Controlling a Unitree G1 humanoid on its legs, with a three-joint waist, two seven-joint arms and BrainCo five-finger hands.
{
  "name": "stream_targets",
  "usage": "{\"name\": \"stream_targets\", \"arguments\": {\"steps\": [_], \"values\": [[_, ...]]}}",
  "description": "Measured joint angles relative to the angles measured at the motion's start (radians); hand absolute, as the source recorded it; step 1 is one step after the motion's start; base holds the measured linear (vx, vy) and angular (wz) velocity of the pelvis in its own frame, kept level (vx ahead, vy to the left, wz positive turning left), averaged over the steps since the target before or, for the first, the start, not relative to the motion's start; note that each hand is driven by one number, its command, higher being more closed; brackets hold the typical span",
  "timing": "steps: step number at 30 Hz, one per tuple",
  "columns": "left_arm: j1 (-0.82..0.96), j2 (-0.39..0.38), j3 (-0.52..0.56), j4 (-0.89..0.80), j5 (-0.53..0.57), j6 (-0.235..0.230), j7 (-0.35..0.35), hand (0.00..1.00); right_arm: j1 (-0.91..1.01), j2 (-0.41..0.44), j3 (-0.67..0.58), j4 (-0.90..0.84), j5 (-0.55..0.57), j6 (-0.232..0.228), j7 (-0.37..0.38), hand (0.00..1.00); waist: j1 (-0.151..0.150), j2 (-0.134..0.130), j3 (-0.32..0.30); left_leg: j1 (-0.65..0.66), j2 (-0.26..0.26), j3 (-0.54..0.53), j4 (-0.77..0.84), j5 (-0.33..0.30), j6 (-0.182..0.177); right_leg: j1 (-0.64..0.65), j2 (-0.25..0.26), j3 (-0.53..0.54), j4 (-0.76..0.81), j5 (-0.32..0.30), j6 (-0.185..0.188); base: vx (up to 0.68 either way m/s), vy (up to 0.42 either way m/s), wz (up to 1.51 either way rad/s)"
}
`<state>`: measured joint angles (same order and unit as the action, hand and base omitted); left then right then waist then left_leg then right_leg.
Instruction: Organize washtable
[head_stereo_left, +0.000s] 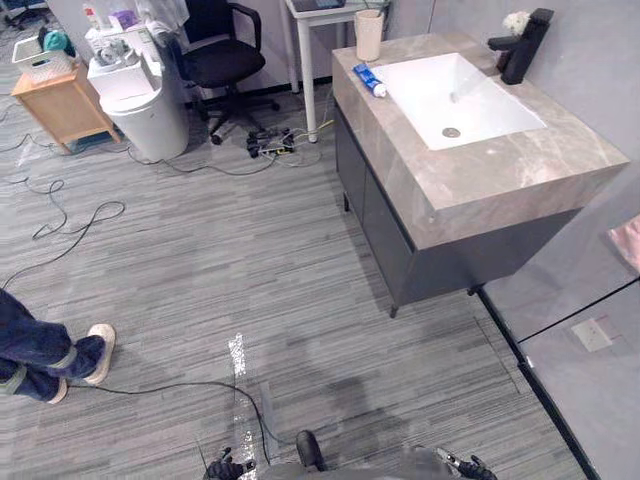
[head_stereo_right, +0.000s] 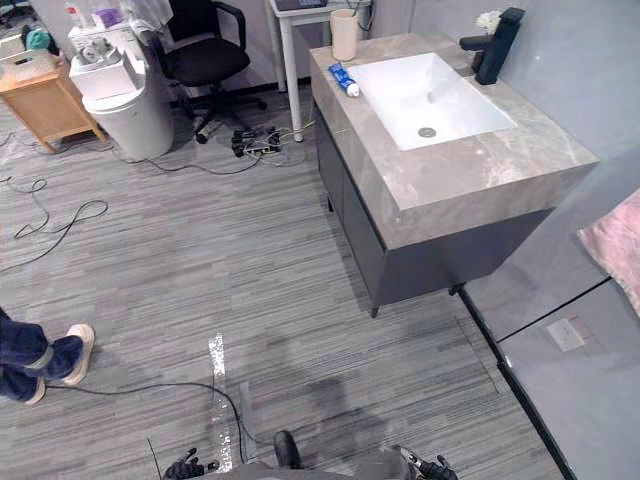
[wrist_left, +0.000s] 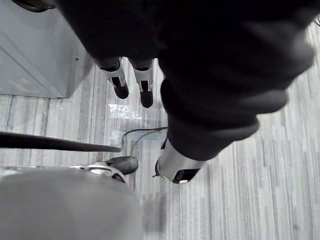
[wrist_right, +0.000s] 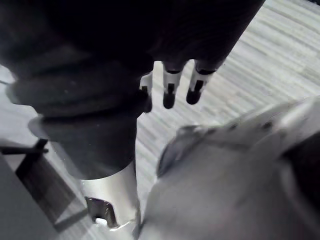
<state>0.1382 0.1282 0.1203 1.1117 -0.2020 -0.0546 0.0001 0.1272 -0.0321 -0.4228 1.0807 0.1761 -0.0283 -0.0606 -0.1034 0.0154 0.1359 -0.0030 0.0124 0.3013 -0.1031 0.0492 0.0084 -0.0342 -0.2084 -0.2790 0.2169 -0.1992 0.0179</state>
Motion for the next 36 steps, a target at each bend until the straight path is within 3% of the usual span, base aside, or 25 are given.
{"name": "stream_targets", "arguments": {"steps": [2,4,5,11,14,18,20,22,23,24,25,26,28,30,32,34,35,36], "values": [[0.0,0.007,0.013,-0.001,0.008,0.0,0.001,0.0,0.018,0.01,-0.002,0.009,0.011,0.004,-0.001,0.0,0.0,-0.021,-0.001,0.008,-0.015,-0.012,0.0,0.013,0.007,-0.013,0.056,0.181,0.025,-0.002,0.018,0.03,-0.032,0.79],[0.019,-0.013,0.054,-0.003,0.009,-0.002,0.003,0.0,0.018,0.014,0.008,0.026,0.012,0.006,-0.002,0.0,0.015,-0.036,-0.003,0.018,-0.02,-0.031,0.0,0.021,0.007,-0.001,0.064,0.21,0.024,-0.01,0.029,0.1,-0.034,0.31],[0.03,-0.012,0.072,-0.001,0.009,-0.001,0.003,0.0,0.016,0.014,0.04,0.026,0.012,0.002,-0.003,0.0,0.008,-0.044,-0.001,0.016,-0.028,-0.048,0.0,0.023,0.007,0.006,0.069,0.219,0.019,-0.012,0.031,0.1,-0.023,0.22],[0.034,-0.011,0.088,0.026,0.006,-0.004,0.015,0.0,0.009,0.008,0.08,0.034,-0.102,-0.008,-0.011,0.0,0.016,-0.058,-0.003,0.036,-0.021,-0.083,-0.001,0.028,0.006,0.086,0.087,0.196,-0.046,0.002,0.025,0.08,-0.052,0.23],[0.034,-0.014,0.09,0.027,-0.027,-0.01,0.029,0.0,0.007,0.006,0.087,0.042,-0.108,-0.007,-0.026,0.0,0.038,-0.063,0.0,0.031,-0.015,-0.083,-0.001,0.028,0.006,0.086,0.092,0.195,-0.051,0.002,0.025,0.03,-0.045,0.03],[0.034,-0.014,0.104,0.027,-0.031,-0.009,0.027,0.0,0.006,0.008,0.087,0.043,-0.108,-0.005,-0.027,0.0,0.041,-0.074,0.004,0.018,-0.021,-0.105,-0.001,0.027,0.006,0.089,0.086,0.165,-0.071,0.002,0.03,0.01,-0.026,0.19],[0.034,-0.019,0.133,0.021,-0.032,-0.009,0.028,0.0,0.01,0.013,0.078,0.037,-0.107,-0.004,-0.027,0.0,0.061,-0.09,0.007,0.012,-0.036,-0.105,-0.001,0.018,0.012,0.089,0.058,0.143,-0.075,-0.013,0.06,0.01,0.045,0.23],[0.039,-0.011,0.163,0.009,-0.031,-0.009,0.027,0.0,0.025,0.025,0.073,0.027,-0.102,-0.002,-0.029,0.0,0.073,-0.121,-0.008,0.009,-0.084,-0.033,0.041,-0.029,0.048,0.093,-0.003,0.103,-0.051,-0.05,0.148,0.13,0.146,0.49],[0.04,-0.031,0.169,-0.005,-0.031,-0.009,0.033,0.0,0.041,0.026,0.062,0.01,-0.089,-0.001,-0.029,0.0,0.065,-0.104,-0.007,0.003,-0.078,0.008,0.133,-0.119,0.045,0.069,-0.001,0.102,0.082,-0.039,0.165,0.22,0.22,0.69],[0.041,-0.036,0.195,-0.005,-0.032,-0.006,0.037,0.0,0.04,0.037,0.058,-0.023,-0.085,-0.002,-0.027,0.0,0.066,-0.103,0.002,0.001,-0.066,0.0,0.182,-0.171,0.058,-0.031,-0.016,0.131,0.326,-0.015,0.145,0.22,0.22,0.55],[0.041,-0.042,0.209,-0.008,-0.035,-0.005,0.042,0.0,0.039,0.04,0.056,-0.036,-0.085,-0.004,-0.028,0.0,0.068,-0.091,0.005,0.016,-0.06,-0.013,0.191,-0.195,0.075,-0.097,-0.021,0.139,0.465,0.035,0.129,0.12,0.192,0.35],[0.037,-0.047,0.225,-0.016,-0.042,-0.001,0.047,0.0,0.043,0.044,0.057,-0.049,-0.071,-0.008,-0.02,0.0,0.066,-0.08,0.019,0.048,-0.042,-0.032,0.208,-0.225,0.075,-0.188,-0.011,0.15,0.634,0.022,0.106,0.13,0.156,0.2],[0.039,-0.045,0.226,-0.015,-0.044,0.001,0.046,0.0,0.048,0.048,0.061,-0.052,-0.05,-0.011,-0.021,0.0,0.069,-0.083,0.02,0.103,-0.018,-0.045,0.206,-0.254,0.059,-0.279,0.019,0.123,0.685,-0.006,0.084,0.24,0.224,0.22],[0.039,-0.042,0.217,-0.011,-0.042,0.003,0.046,0.0,0.058,0.045,0.059,-0.057,-0.042,-0.017,-0.022,0.0,0.061,-0.078,0.017,0.151,-0.02,-0.066,0.171,-0.27,0.041,-0.359,0.041,0.072,0.589,-0.017,0.084,0.28,0.205,0.31],[0.003,-0.04,0.182,-0.012,-0.019,0.003,0.042,0.0,0.057,0.033,0.059,-0.046,-0.042,-0.012,-0.023,0.0,0.039,-0.062,0.026,0.206,-0.047,-0.118,0.109,-0.27,0.039,-0.433,0.074,0.036,0.307,0.037,0.073,0.52,0.155,0.71],[-0.015,-0.04,0.163,-0.012,0.008,0.005,0.038,0.0,0.059,0.026,0.058,-0.038,-0.042,-0.004,-0.022,0.0,0.025,-0.051,0.033,0.244,-0.065,-0.149,0.09,-0.28,0.025,-0.45,0.1,0.006,0.122,0.121,0.042,0.51,0.058,0.66],[-0.02,-0.048,0.153,-0.011,0.05,0.008,0.025,0.0,0.058,0.022,0.058,-0.038,-0.044,-0.001,-0.021,0.0,0.005,-0.036,0.042,0.285,-0.068,-0.174,0.083,-0.301,-0.01,-0.455,0.132,-0.039,0.045,0.168,-0.002,0.65,0.011,0.65],[-0.023,-0.053,0.153,-0.012,0.062,0.008,0.02,0.0,0.06,0.023,0.057,-0.039,-0.047,0.0,-0.021,0.0,0.001,-0.033,0.041,0.301,-0.069,-0.179,0.09,-0.307,-0.02,-0.457,0.143,-0.058,0.05,0.176,-0.031,0.81,-0.014,0.8]]}}
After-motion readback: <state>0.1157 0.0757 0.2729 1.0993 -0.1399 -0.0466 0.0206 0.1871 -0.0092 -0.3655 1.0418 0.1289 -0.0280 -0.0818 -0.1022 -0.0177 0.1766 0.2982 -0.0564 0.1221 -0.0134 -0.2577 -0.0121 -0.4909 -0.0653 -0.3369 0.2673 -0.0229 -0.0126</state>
